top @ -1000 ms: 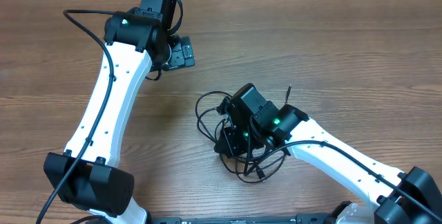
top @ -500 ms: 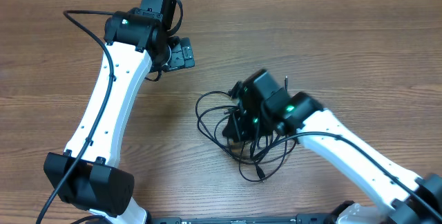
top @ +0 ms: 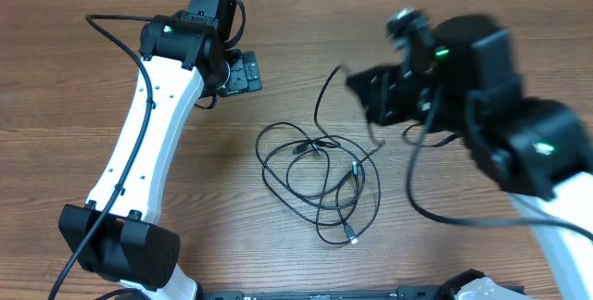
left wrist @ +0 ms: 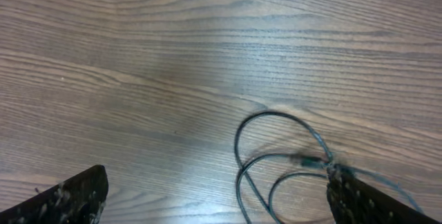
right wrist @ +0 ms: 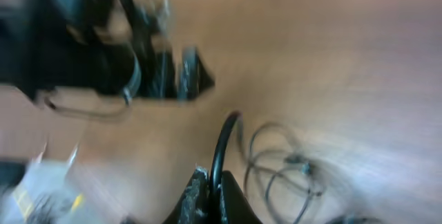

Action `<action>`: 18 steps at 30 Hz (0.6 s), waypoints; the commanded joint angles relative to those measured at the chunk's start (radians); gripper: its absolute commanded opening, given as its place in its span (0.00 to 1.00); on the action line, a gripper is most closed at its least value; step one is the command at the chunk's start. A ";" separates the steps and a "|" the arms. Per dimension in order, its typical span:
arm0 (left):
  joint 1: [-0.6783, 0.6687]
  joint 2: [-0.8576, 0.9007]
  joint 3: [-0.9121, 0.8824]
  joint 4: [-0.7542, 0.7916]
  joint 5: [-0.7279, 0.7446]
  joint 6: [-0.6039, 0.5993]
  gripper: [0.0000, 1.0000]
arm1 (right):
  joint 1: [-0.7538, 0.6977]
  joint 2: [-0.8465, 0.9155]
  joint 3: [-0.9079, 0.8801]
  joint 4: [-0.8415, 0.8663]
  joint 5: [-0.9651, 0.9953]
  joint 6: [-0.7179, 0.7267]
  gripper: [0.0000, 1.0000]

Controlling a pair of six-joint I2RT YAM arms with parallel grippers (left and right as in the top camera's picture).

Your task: Untangle cables

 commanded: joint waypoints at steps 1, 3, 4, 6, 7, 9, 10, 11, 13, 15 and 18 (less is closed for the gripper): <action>-0.002 -0.024 0.015 0.000 0.020 0.001 1.00 | -0.024 -0.022 0.163 -0.019 0.131 -0.014 0.04; -0.002 -0.024 0.015 0.001 0.036 0.001 1.00 | -0.037 -0.022 0.246 -0.025 0.151 -0.023 0.04; -0.002 -0.024 0.015 0.000 0.037 0.000 1.00 | -0.045 -0.022 0.298 -0.026 0.157 -0.030 0.04; -0.002 -0.024 0.015 0.000 0.037 0.000 1.00 | -0.059 -0.022 0.363 -0.025 0.169 -0.029 0.04; -0.003 -0.024 0.015 -0.002 0.037 0.000 1.00 | -0.068 -0.022 0.401 -0.025 0.172 -0.029 0.04; -0.004 -0.024 0.015 -0.006 0.041 0.000 1.00 | -0.085 -0.022 0.455 -0.025 0.172 -0.028 0.04; -0.004 -0.024 0.015 -0.007 0.045 0.001 1.00 | -0.092 -0.022 0.480 -0.025 0.172 -0.028 0.04; -0.004 -0.024 0.015 -0.007 0.049 0.001 1.00 | -0.094 -0.022 0.497 -0.025 0.172 -0.029 0.04; -0.004 -0.024 0.015 -0.006 0.055 0.000 1.00 | -0.094 -0.022 0.525 -0.024 0.173 -0.031 0.04; -0.004 -0.024 0.015 -0.007 0.056 0.000 1.00 | -0.094 -0.022 0.539 -0.012 0.194 -0.038 0.04; -0.007 -0.024 0.015 -0.011 0.056 0.000 0.99 | -0.095 -0.022 0.547 0.025 0.268 -0.062 0.04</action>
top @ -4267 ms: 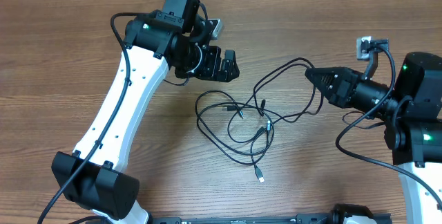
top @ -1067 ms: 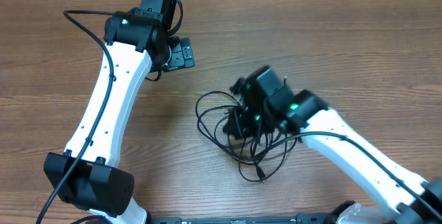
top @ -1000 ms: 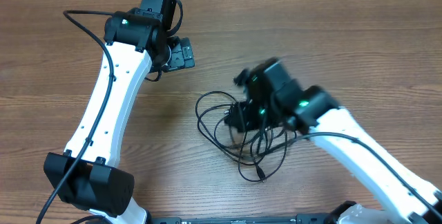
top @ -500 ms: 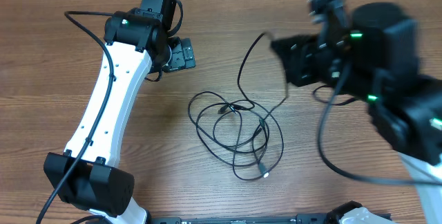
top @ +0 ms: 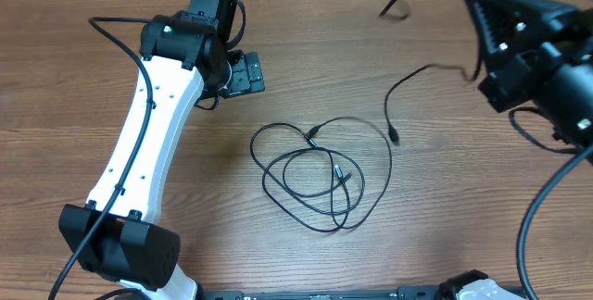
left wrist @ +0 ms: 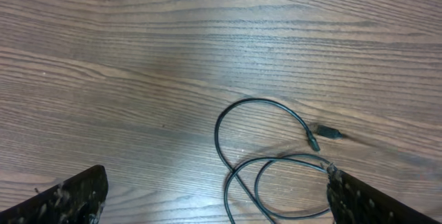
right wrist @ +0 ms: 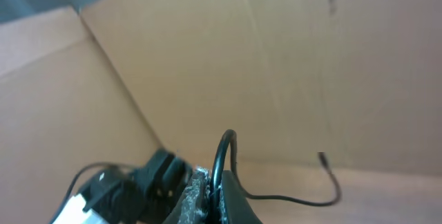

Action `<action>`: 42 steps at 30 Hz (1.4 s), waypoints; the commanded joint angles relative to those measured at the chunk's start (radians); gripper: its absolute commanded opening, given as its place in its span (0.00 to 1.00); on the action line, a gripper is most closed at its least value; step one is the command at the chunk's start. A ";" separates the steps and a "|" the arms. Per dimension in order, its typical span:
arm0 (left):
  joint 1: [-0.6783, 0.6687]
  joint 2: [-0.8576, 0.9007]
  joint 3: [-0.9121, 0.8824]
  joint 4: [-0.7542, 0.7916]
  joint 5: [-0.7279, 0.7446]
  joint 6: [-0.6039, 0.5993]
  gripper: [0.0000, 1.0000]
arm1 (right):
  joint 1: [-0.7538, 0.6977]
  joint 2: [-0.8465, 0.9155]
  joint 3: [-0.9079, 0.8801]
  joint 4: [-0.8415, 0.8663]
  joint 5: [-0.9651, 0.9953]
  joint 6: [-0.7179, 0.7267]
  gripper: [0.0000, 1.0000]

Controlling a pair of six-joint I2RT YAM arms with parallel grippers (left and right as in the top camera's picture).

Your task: Untangle cables

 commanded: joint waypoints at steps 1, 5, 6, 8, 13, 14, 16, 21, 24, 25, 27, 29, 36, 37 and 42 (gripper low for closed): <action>-0.006 -0.024 0.015 -0.006 0.008 0.001 1.00 | -0.005 0.004 0.019 0.033 0.115 -0.027 0.04; -0.006 -0.024 0.015 -0.012 0.008 0.001 1.00 | -0.005 0.005 0.019 0.088 0.235 -0.060 0.04; -0.006 -0.024 0.015 -0.013 0.008 0.001 0.99 | -0.005 0.006 0.019 0.098 0.267 -0.075 0.04; -0.007 -0.024 0.015 -0.013 0.008 0.001 1.00 | -0.005 0.011 0.019 0.104 0.352 -0.081 0.04; -0.007 -0.024 0.015 -0.012 0.008 0.001 1.00 | -0.005 0.029 0.019 0.076 0.554 -0.130 0.04; -0.007 -0.024 0.015 -0.012 0.008 0.001 0.99 | -0.005 0.033 0.019 0.064 0.590 -0.133 0.04; -0.007 -0.024 0.015 -0.012 0.008 0.001 0.99 | -0.005 0.041 0.019 0.043 0.661 -0.133 0.04; -0.007 -0.024 0.015 -0.012 0.008 0.001 1.00 | -0.013 0.069 0.019 -0.005 0.942 -0.151 0.04; -0.009 -0.024 0.015 -0.012 0.008 0.001 0.99 | -0.060 0.091 0.019 -0.032 1.053 -0.159 0.04; -0.008 -0.024 0.015 -0.012 0.008 0.001 1.00 | -0.084 0.097 0.019 -0.045 1.062 -0.159 0.04; -0.008 -0.024 0.015 -0.012 0.008 0.001 1.00 | -0.146 0.110 0.019 -0.075 1.063 -0.158 0.04; -0.006 -0.024 0.015 -0.012 0.008 0.001 1.00 | -0.238 0.128 0.019 -0.104 1.062 -0.158 0.04; -0.008 -0.024 0.015 -0.012 0.008 0.001 1.00 | -0.586 0.203 0.018 -0.148 0.978 -0.138 0.04; -0.008 -0.024 0.015 -0.012 0.008 0.001 1.00 | -0.632 0.211 0.018 -0.150 0.946 -0.126 0.04; -0.007 -0.024 0.015 -0.012 0.008 0.001 0.99 | -0.855 0.246 0.018 -0.167 0.747 -0.112 0.04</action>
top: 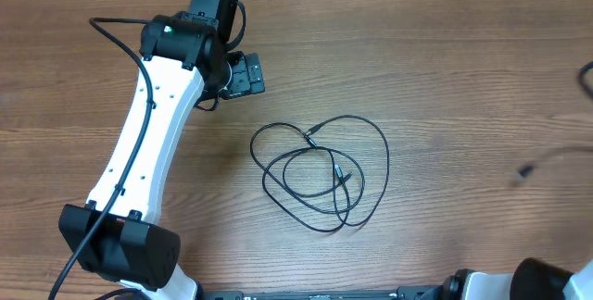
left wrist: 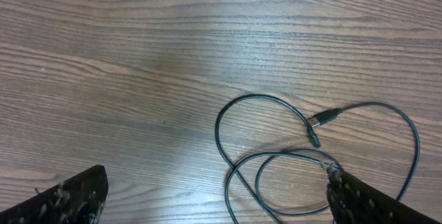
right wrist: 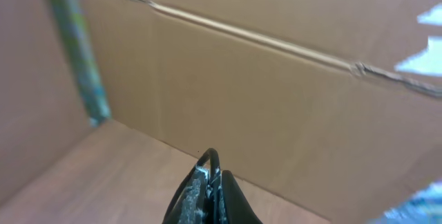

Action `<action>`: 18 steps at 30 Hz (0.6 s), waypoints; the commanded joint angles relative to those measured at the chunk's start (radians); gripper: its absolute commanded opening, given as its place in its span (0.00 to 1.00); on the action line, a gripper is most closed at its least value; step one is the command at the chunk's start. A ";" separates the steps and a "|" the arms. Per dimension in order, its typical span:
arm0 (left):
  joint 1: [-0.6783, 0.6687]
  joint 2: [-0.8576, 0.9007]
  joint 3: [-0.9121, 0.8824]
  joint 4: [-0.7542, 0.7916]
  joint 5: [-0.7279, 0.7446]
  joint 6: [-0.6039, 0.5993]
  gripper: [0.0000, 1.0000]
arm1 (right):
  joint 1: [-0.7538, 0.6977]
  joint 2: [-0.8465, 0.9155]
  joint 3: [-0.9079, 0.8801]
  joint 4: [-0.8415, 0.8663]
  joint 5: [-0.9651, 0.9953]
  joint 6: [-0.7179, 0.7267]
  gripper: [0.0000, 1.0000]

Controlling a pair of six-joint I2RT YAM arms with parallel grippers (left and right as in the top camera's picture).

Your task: Untangle cables

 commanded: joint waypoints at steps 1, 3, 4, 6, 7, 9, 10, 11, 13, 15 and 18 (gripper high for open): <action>-0.007 -0.024 0.015 -0.002 0.005 0.001 0.99 | -0.126 0.013 0.016 -0.008 -0.159 0.041 0.04; -0.007 -0.024 0.015 -0.002 0.005 0.001 1.00 | -0.210 0.037 0.010 -0.015 -0.224 0.048 0.04; -0.007 -0.024 0.015 -0.002 0.005 0.001 1.00 | -0.245 0.049 0.003 -0.014 -0.248 0.048 0.04; -0.007 -0.024 0.015 -0.002 0.005 0.001 1.00 | -0.314 0.079 -0.013 -0.013 -0.286 0.050 0.04; -0.007 -0.024 0.015 -0.002 0.005 0.001 0.99 | -0.349 0.098 -0.019 -0.014 -0.303 0.070 0.04; -0.007 -0.024 0.015 -0.002 0.005 0.001 1.00 | -0.407 0.129 -0.032 -0.014 -0.354 0.106 0.04; -0.007 -0.024 0.015 -0.002 0.005 0.001 0.99 | -0.435 0.145 -0.037 -0.014 -0.388 0.118 0.04; -0.007 -0.024 0.015 -0.002 0.005 0.001 0.99 | -0.465 0.165 -0.040 -0.014 -0.436 0.120 0.04; -0.007 -0.024 0.015 -0.002 0.005 0.001 1.00 | -0.509 0.200 -0.043 -0.018 -0.519 0.120 0.04; -0.007 -0.024 0.015 -0.002 0.005 0.001 1.00 | -0.550 0.237 -0.043 -0.031 -0.599 0.120 0.04; -0.007 -0.024 0.015 -0.002 0.005 0.001 1.00 | -0.592 0.285 -0.043 -0.063 -0.679 0.120 0.04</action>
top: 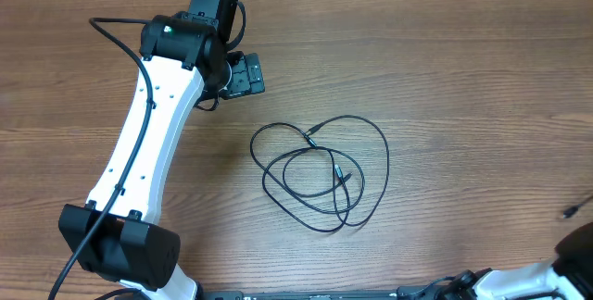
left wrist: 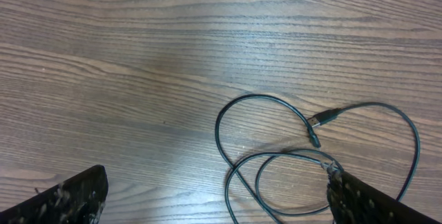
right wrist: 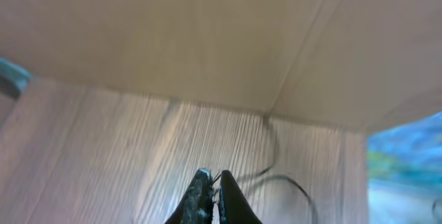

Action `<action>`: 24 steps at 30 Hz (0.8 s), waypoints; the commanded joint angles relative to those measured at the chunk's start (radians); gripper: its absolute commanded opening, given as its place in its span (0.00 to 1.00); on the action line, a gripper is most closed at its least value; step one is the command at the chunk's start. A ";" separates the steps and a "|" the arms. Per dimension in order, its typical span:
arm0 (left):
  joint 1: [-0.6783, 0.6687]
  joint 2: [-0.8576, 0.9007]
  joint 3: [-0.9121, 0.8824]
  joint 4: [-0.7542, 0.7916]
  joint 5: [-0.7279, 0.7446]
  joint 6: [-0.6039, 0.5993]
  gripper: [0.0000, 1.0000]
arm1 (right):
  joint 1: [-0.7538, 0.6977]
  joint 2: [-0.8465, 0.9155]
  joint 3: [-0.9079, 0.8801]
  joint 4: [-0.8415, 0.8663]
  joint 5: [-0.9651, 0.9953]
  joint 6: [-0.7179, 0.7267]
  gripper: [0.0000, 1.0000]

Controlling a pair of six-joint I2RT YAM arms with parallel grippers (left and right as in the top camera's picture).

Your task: Untangle cables

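Note:
One black cable (top: 320,175) lies in loose overlapping loops at the middle of the table; its loops (left wrist: 276,148) and a plug (left wrist: 324,119) show in the left wrist view. My left gripper (top: 243,73) hangs open above the table to the upper left of the loops, and its fingers (left wrist: 72,196) frame them. My right gripper (right wrist: 212,177) is shut on a second thin black cable (right wrist: 283,179), which trails off to the right over the wood. Only that cable's tip (top: 573,212) shows at the overhead view's right edge.
The white left arm (top: 139,152) stretches from the front left to the back left. A piece of the right arm (top: 579,249) sits in the front right corner. A cardboard wall (right wrist: 173,30) stands behind the wooden table (top: 445,78).
The held cable's end has gone from mid-height at the right edge to lower at that edge. The right wrist view now faces the table rather than the cardboard wall. The loops and left arm are unchanged.
My right gripper was shut on a cable at the tangle in the middle. Then it was up at the back right, that cable hanging free of the loops. Later it was off the right edge, and now low at the front right; one looped cable stays put.

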 commanded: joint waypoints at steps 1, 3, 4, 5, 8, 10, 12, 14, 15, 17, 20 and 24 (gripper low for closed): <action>-0.007 -0.024 0.015 -0.002 0.005 0.001 0.99 | -0.039 0.035 -0.002 -0.023 -0.160 0.016 0.04; -0.007 -0.024 0.015 -0.002 0.005 0.001 0.99 | -0.051 0.061 -0.002 -0.038 -0.178 0.016 0.04; -0.007 -0.024 0.015 -0.002 0.005 0.001 1.00 | -0.055 0.073 -0.002 -0.044 -0.186 0.016 0.04; -0.007 -0.024 0.015 -0.002 0.005 0.001 0.99 | -0.055 0.081 -0.002 -0.046 -0.195 0.016 0.04; -0.007 -0.024 0.015 -0.002 0.005 0.001 1.00 | -0.055 0.106 -0.002 -0.055 -0.254 0.014 0.04; -0.007 -0.024 0.015 -0.002 0.005 0.001 0.99 | -0.051 0.115 -0.002 -0.060 -0.305 0.010 0.04; -0.007 -0.024 0.015 -0.002 0.005 0.001 0.99 | -0.046 0.117 -0.002 -0.062 -0.342 0.000 0.04; -0.007 -0.024 0.015 -0.002 0.005 0.001 0.99 | -0.039 0.117 -0.002 -0.062 -0.382 -0.036 0.04; -0.007 -0.024 0.015 -0.002 0.005 0.001 1.00 | -0.034 0.117 -0.002 -0.067 -0.410 -0.046 0.04; -0.007 -0.024 0.015 -0.002 0.005 0.001 0.99 | -0.028 0.117 -0.002 -0.089 -0.473 -0.046 0.04; -0.007 -0.024 0.015 -0.002 0.005 0.001 1.00 | -0.010 0.117 -0.002 -0.137 -0.572 -0.058 0.04; -0.007 -0.024 0.015 -0.002 0.005 0.001 0.99 | 0.045 0.117 -0.002 -0.183 -0.701 -0.238 0.16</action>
